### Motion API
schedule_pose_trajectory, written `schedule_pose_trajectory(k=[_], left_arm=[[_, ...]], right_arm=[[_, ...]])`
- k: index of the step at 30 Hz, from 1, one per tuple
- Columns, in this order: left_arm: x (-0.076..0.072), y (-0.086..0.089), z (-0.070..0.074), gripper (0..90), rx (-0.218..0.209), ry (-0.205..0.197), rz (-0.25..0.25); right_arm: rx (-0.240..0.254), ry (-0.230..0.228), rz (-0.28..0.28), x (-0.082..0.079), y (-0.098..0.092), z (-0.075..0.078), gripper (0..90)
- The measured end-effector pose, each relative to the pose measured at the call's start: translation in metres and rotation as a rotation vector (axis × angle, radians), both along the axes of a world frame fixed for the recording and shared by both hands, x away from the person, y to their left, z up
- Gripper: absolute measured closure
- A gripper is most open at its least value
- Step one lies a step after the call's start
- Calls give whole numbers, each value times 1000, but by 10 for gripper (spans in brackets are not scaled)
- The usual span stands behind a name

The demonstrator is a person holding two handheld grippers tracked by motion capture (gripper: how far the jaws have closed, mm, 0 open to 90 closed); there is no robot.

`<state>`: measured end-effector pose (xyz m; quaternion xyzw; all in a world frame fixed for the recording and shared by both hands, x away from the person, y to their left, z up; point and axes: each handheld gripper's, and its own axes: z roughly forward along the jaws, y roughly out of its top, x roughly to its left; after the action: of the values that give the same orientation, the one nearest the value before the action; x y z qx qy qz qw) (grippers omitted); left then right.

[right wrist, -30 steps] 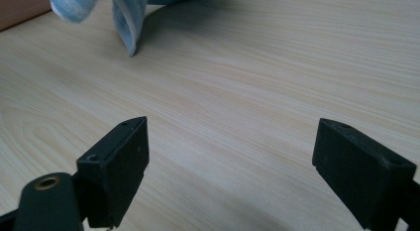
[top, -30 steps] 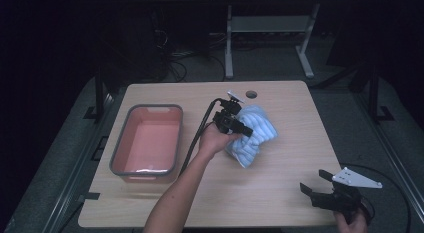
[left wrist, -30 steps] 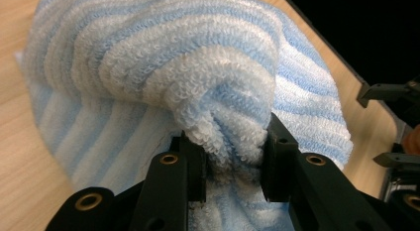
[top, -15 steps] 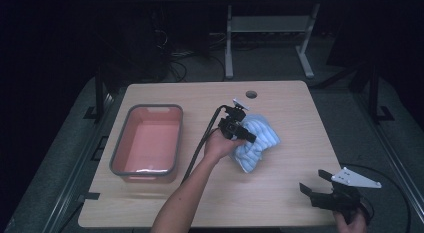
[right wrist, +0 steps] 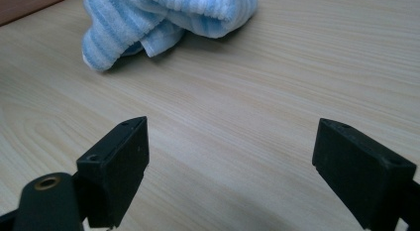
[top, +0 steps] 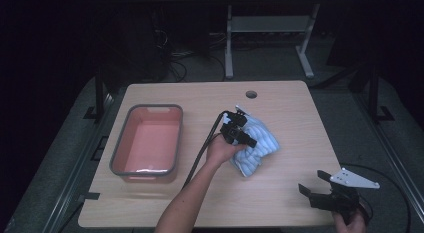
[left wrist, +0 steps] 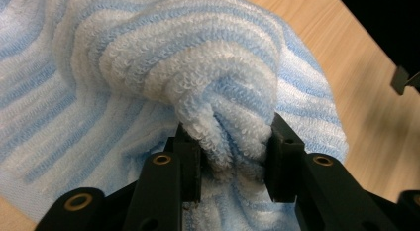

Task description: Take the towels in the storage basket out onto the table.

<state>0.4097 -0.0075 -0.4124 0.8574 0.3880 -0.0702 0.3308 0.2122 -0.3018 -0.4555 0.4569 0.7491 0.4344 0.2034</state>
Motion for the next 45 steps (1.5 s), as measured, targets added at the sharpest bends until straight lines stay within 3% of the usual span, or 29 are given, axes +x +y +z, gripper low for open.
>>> schedule_pose_trajectory(k=[9,14,17,29,45], left_arm=[[-1,3,-3,511,13,-14,-4],[-4,7,1,371,-1,-29,6],[-8,14,6,343,-41,-36,14],[-26,38,21,317,-71,-72,7],[-52,63,22,299,-91,-94,-2]], right_arm=[[2,4,-5,1,-1,-1,137],[-3,5,-4,1,0,0,137],[-6,1,-3,1,1,0,137],[-7,2,-15,2,0,1,137],[-10,0,-20,1,1,3,137]])
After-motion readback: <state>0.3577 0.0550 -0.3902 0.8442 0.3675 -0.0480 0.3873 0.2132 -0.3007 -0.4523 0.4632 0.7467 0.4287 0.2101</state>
